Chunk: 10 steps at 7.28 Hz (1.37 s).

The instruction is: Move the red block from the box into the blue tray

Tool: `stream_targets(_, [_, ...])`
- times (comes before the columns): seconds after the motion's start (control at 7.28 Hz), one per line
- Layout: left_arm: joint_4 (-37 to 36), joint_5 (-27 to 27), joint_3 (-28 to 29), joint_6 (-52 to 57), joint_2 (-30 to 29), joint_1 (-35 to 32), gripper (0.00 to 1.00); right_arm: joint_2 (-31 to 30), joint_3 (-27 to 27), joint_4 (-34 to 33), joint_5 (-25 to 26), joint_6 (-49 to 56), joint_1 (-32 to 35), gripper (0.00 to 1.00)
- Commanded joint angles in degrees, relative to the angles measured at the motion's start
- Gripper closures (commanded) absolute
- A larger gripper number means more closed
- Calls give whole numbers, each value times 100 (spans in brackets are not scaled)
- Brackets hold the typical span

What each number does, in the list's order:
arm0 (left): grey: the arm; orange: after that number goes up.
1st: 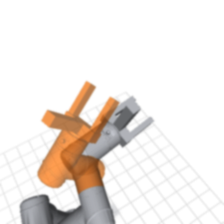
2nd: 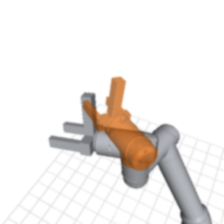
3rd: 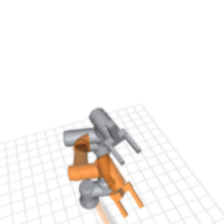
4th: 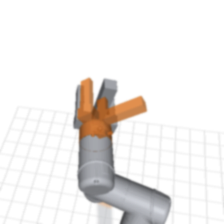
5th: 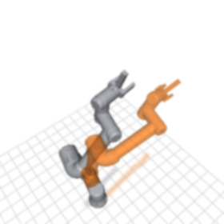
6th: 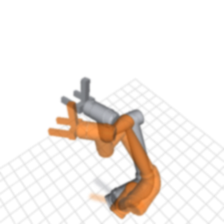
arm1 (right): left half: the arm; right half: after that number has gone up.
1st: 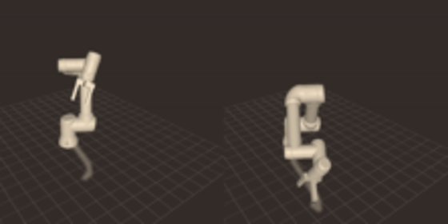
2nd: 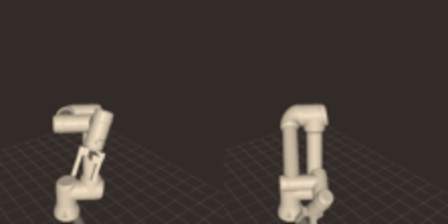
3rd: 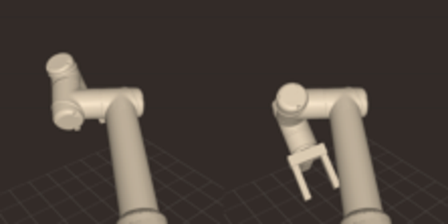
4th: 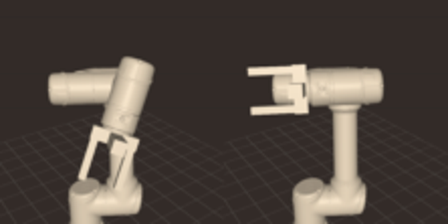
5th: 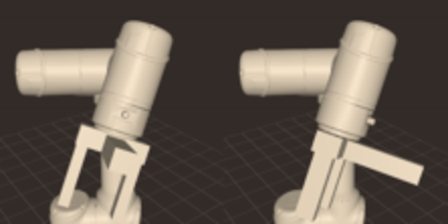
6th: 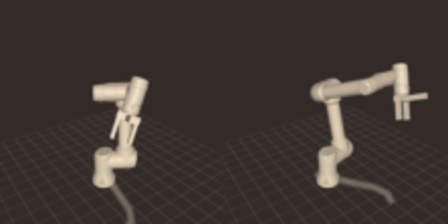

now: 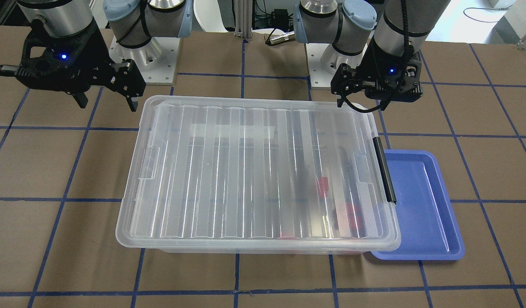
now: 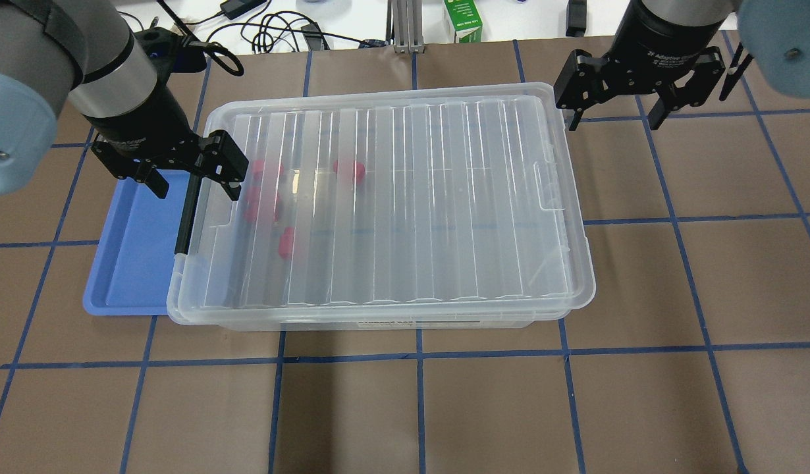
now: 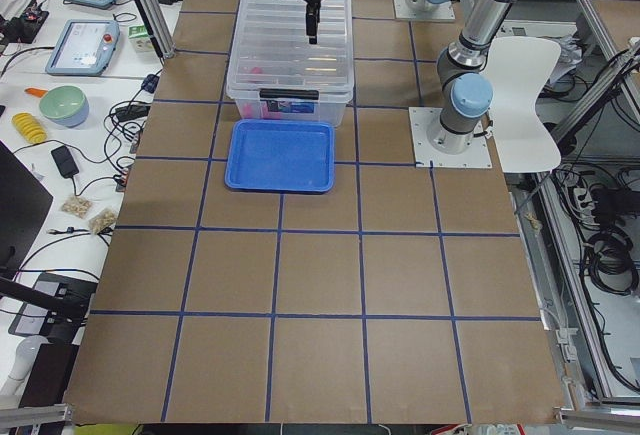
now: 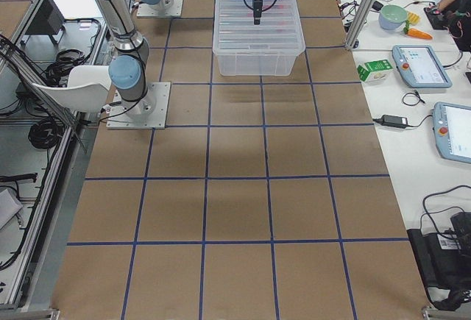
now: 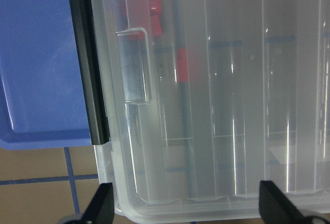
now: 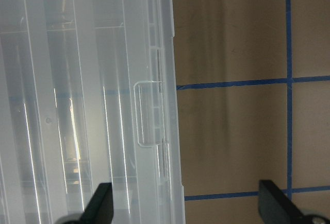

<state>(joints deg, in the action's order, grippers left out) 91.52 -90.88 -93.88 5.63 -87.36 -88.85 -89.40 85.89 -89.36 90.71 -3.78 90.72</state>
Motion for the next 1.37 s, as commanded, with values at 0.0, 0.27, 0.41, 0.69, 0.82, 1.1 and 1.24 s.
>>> stream_targets(0.0, [-2,-9,2,78,0,0,0,10,-2,-2,-1,9,-2,0])
stream_targets(0.27, [-2,-27,2,87,0,8,0,10,-2,-2,-10,9,-11,0])
stream_targets(0.41, [-11,-18,2,87,0,9,0,19,7,-11,-10,26,-28,0])
stream_targets(0.69, [-11,-18,2,79,0,9,0,62,94,-115,-18,289,-133,0])
stream_targets(0.82, [-11,-18,2,87,-9,17,0,158,129,-186,-10,499,-212,0])
stream_targets(1.1, [-11,-18,-7,87,-9,9,0,823,523,-1148,-18,432,-231,0])
stream_targets(1.24, [-11,-18,-7,87,-9,9,0,1062,804,-1823,-10,431,-222,0])
